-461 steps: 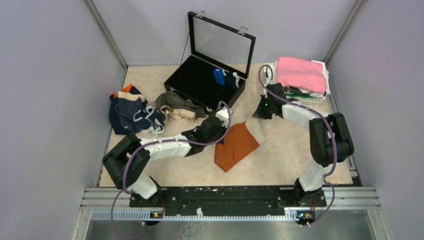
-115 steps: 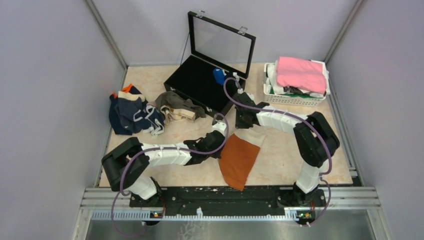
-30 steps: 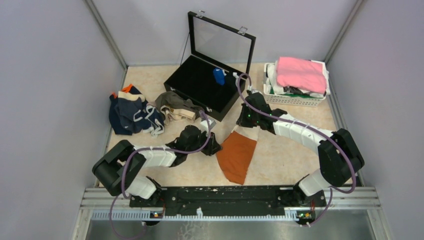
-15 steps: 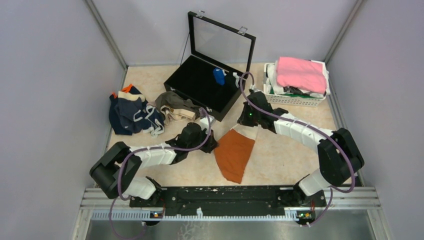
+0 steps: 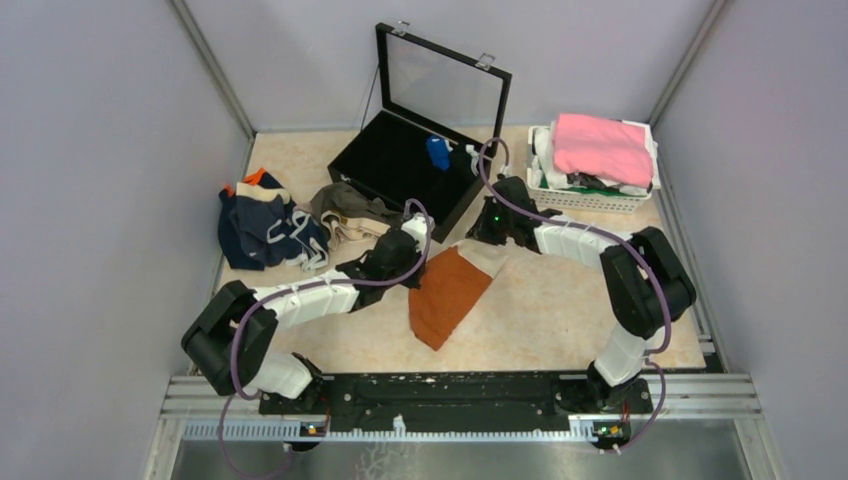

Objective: Roll the underwear
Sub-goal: Fold the underwear at the center of the board.

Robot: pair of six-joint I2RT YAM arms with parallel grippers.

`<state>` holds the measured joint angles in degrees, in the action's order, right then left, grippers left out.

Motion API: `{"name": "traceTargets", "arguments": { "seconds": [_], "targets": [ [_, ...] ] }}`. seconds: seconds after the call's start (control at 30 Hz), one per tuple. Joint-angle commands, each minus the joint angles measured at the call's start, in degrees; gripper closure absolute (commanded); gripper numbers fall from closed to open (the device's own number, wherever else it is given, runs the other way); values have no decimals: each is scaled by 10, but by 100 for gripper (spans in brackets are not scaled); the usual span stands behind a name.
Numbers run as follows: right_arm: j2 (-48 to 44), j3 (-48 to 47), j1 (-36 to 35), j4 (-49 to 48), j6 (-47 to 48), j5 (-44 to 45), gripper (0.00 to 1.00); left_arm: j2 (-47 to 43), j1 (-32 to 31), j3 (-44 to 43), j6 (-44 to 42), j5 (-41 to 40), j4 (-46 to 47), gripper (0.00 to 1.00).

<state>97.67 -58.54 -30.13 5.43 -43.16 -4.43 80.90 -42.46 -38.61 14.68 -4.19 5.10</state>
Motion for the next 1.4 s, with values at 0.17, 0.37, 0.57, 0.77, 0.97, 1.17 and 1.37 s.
{"name": "traceTargets", "arguments": {
  "seconds": [0.17, 0.37, 0.57, 0.77, 0.97, 1.17, 1.37],
  "targets": [
    [30, 43, 47, -179, -103, -52, 100, -23, -72, -16, -34, -82, -48, 100],
    [13, 82, 52, -221, -116, -63, 100, -22, -125, -27, -33, -113, -88, 100],
    [-31, 131, 55, -222, -111, -46, 100, -12, -156, -34, -28, -131, -104, 100],
    [-70, 169, 57, -222, -109, -31, 100, 6, -190, -49, -12, -140, -116, 100],
    [-102, 187, 57, -209, -103, -24, 100, 35, -212, -64, -4, -157, -124, 100],
    [-139, 206, 57, -183, -94, -17, 100, 50, -217, -69, -3, -167, -127, 100],
    [-162, 233, 57, -158, -88, -1, 100, 61, -219, -72, -4, -161, -122, 100]
  ]
}}
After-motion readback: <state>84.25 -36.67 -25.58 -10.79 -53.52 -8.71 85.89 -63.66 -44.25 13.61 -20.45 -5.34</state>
